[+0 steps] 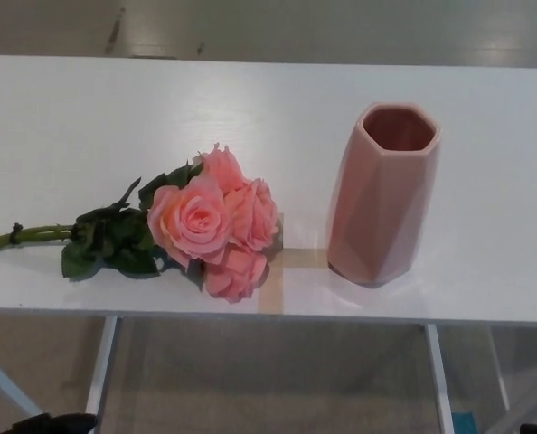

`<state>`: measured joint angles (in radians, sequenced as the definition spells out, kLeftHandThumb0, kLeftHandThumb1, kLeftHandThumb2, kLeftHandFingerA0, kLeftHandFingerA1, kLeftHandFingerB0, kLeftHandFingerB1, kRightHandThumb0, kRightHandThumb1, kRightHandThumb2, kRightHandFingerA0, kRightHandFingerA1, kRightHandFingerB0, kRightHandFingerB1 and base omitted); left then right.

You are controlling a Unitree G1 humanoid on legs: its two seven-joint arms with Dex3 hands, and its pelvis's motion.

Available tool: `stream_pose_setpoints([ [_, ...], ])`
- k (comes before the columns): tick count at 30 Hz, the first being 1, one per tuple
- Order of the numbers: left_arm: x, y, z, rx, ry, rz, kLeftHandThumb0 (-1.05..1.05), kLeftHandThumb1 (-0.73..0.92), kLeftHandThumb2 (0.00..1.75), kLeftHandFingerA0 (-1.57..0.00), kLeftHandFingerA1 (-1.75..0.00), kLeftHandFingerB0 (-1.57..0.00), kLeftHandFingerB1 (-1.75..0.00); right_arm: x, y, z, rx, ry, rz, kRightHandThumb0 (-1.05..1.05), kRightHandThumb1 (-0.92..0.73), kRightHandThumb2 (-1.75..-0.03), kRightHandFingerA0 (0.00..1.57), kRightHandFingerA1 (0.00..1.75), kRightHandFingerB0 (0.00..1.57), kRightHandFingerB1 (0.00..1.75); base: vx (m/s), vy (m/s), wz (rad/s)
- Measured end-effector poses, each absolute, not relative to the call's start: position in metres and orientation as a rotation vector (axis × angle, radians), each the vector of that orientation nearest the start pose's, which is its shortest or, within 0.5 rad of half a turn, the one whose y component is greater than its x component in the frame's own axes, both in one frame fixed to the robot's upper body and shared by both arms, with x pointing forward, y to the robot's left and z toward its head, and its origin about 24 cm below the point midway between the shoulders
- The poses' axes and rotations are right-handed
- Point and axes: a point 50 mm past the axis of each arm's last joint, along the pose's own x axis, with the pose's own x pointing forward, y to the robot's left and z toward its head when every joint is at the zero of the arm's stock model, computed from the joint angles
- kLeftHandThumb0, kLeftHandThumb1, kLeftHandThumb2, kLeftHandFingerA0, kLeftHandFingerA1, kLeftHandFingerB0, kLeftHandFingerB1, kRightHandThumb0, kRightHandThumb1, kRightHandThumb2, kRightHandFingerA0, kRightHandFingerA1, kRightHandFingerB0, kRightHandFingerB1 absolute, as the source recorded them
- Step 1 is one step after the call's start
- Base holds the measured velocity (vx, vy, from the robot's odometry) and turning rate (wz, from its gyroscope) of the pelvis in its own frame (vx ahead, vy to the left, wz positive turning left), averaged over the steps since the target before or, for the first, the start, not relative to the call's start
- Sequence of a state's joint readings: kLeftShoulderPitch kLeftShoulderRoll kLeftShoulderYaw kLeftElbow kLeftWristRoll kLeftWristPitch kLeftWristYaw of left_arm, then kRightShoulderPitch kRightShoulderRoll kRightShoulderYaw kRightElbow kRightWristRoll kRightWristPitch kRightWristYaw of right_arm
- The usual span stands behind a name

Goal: Use the left hand to pick up the rose and then lift and insert it into the pink vase.

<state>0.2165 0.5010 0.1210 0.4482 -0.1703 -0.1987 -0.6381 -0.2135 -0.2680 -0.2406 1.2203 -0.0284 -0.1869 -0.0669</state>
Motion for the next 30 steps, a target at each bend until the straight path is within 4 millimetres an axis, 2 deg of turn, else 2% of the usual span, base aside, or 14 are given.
stream_pose_setpoints([
  [6, 0.164, 0.27, -0.005, 0.243, 0.366, -0.518, -0.41, 0.43, 0.53, -0.33, -0.36, -0.27, -0.3, 0.188, -0.272, -0.111, -0.161, 0.783, -0.352, -0.18, -0.63, -0.58, 0.63, 0.51, 0.51, 0.45, 0.0, 0.0, 0.0],
  [7, 0.165, 0.268, -0.001, 0.248, 0.348, -0.534, -0.48, 0.38, 0.63, -0.27, -0.41, -0.19, -0.35, 0.188, -0.272, -0.111, -0.161, 0.783, -0.352, -0.17, -0.63, -0.58, 0.64, 0.51, 0.51, 0.45, 0.0, 0.0, 0.0],
  [11, 0.167, 0.254, 0.027, 0.277, 0.232, -0.613, -0.5, 0.38, 0.63, -0.26, -0.41, -0.12, -0.32, 0.188, -0.272, -0.111, -0.16, 0.782, -0.352, -0.17, -0.63, -0.58, 0.64, 0.51, 0.51, 0.45, 0.0, 0.0, 0.0],
  [21, 0.162, 0.223, 0.1, 0.322, -0.055, -0.784, -0.5, 0.38, 0.63, -0.26, -0.41, -0.12, -0.32, 0.189, -0.272, -0.111, -0.16, 0.781, -0.352, -0.17, -0.63, -0.58, 0.64, 0.51, 0.51, 0.45, 0.0, 0.0, 0.0],
  [22, 0.161, 0.221, 0.103, 0.32, -0.069, -0.797, -0.52, 0.38, 0.62, -0.2, -0.37, -0.11, -0.32, 0.189, -0.272, -0.111, -0.16, 0.782, -0.352, -0.17, -0.62, -0.58, 0.64, 0.51, 0.52, 0.45, 0.0, 0.0, 0.0],
  [28, 0.18, 0.213, 0.141, 0.329, -0.314, -0.683, -0.57, 0.39, 0.66, -0.22, -0.39, -0.09, -0.33, 0.188, -0.272, -0.111, -0.163, 0.786, -0.351, -0.17, -0.62, -0.58, 0.64, 0.51, 0.52, 0.45, 0.0, 0.0, 0.0],
  [29, 0.183, 0.212, 0.145, 0.327, -0.341, -0.661, -0.31, 0.28, 0.85, 0.0, -0.47, 0.0, -0.47, 0.188, -0.272, -0.112, -0.163, 0.787, -0.351, -0.17, -0.62, -0.58, 0.64, 0.51, 0.52, 0.45, 0.0, 0.0, 0.0],
  [30, 0.187, 0.212, 0.148, 0.329, -0.363, -0.638, -0.62, 0.38, 0.69, -0.05, -0.35, -0.07, -0.28, 0.188, -0.272, -0.112, -0.163, 0.787, -0.351, -0.17, -0.62, -0.58, 0.64, 0.51, 0.52, 0.45, 0.0, 0.0, 0.0],
])
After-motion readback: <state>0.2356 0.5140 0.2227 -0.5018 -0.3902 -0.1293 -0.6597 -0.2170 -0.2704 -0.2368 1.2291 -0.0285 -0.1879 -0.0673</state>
